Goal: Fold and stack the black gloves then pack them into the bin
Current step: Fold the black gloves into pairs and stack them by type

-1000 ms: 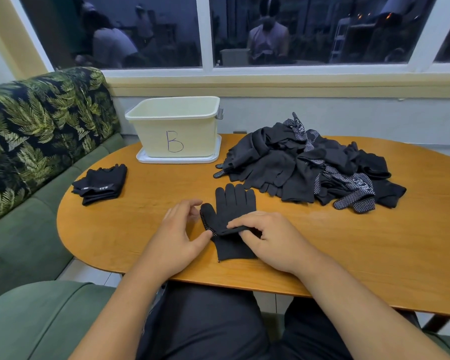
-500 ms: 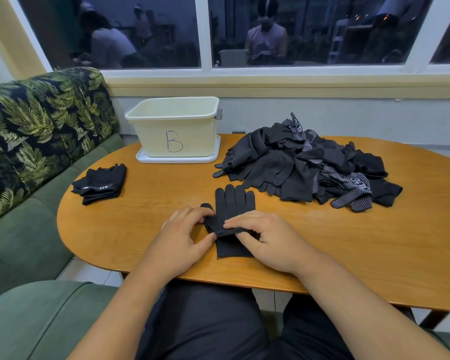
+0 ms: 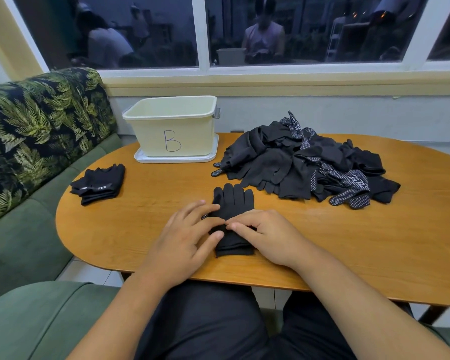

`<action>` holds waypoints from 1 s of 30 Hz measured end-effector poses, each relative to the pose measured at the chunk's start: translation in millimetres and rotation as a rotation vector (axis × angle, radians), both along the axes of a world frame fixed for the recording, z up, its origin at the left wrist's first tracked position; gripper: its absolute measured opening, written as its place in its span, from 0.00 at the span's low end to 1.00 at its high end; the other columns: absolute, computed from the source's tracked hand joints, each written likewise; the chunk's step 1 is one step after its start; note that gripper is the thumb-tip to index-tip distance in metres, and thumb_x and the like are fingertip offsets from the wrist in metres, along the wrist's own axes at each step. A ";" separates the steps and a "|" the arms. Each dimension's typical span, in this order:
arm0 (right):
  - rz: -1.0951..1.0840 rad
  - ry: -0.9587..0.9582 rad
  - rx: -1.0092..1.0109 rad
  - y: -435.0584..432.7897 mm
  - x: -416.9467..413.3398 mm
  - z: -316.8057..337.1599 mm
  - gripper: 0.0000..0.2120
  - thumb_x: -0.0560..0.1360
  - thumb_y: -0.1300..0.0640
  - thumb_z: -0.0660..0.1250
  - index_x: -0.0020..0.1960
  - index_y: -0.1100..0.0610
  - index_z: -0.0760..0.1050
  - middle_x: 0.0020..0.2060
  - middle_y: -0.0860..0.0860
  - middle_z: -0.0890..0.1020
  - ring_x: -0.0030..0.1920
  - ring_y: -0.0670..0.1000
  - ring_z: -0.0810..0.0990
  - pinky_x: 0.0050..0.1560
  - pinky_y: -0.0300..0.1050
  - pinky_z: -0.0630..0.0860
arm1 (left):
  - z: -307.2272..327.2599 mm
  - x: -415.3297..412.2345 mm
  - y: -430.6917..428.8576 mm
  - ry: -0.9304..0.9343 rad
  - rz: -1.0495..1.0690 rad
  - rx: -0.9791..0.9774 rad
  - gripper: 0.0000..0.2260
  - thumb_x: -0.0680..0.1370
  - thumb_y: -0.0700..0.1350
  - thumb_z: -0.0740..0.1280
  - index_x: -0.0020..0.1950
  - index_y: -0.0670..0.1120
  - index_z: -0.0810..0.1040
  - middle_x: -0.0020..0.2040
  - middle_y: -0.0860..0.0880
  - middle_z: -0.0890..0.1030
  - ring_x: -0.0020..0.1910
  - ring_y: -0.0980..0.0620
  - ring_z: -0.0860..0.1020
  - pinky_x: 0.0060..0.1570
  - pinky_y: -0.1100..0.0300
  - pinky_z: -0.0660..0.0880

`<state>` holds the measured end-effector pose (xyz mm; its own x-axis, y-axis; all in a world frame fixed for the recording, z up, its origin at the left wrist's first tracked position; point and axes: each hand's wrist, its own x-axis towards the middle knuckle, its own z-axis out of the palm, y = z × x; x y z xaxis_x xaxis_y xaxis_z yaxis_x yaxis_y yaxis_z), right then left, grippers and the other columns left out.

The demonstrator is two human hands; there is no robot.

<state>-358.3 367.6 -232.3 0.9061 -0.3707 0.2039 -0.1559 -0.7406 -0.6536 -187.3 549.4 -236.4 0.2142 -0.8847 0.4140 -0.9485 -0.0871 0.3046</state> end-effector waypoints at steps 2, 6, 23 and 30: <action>0.000 0.011 -0.040 -0.8 1.4 -1.7 0.12 0.84 0.47 0.68 0.64 0.43 0.85 0.61 0.36 0.85 0.64 0.36 0.78 0.69 0.44 0.76 | -2.0 -0.3 -1.3 -0.028 -0.018 0.056 0.19 0.87 0.62 0.55 0.72 0.60 0.78 0.74 0.64 0.72 0.78 0.62 0.63 0.76 0.50 0.65; -0.002 0.013 -0.081 -1.0 1.9 -3.2 0.12 0.82 0.50 0.72 0.64 0.42 0.85 0.62 0.35 0.84 0.65 0.35 0.76 0.67 0.35 0.72 | -6.7 3.5 -5.5 -0.013 0.129 0.099 0.21 0.84 0.66 0.55 0.71 0.60 0.77 0.69 0.63 0.75 0.71 0.61 0.70 0.72 0.52 0.69; 0.088 -0.018 -0.132 2.3 -7.0 0.3 0.12 0.81 0.47 0.72 0.63 0.44 0.85 0.64 0.36 0.81 0.69 0.37 0.74 0.72 0.41 0.71 | -1.0 2.4 4.8 0.224 -0.050 -0.020 0.06 0.82 0.49 0.71 0.58 0.56 0.79 0.57 0.62 0.76 0.63 0.58 0.75 0.61 0.56 0.74; 0.093 0.006 -0.188 5.6 -14.1 -4.2 0.12 0.81 0.45 0.70 0.63 0.44 0.84 0.67 0.35 0.80 0.70 0.36 0.73 0.72 0.45 0.73 | 4.0 3.8 3.0 0.188 -0.072 0.100 0.20 0.77 0.59 0.72 0.67 0.59 0.74 0.63 0.66 0.73 0.66 0.63 0.71 0.67 0.53 0.72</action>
<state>-372.3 373.2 -236.4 0.9361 -0.2415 0.2556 -0.0851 -0.8608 -0.5017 -183.5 552.4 -232.4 0.2140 -0.9351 0.2824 -0.8808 -0.0597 0.4697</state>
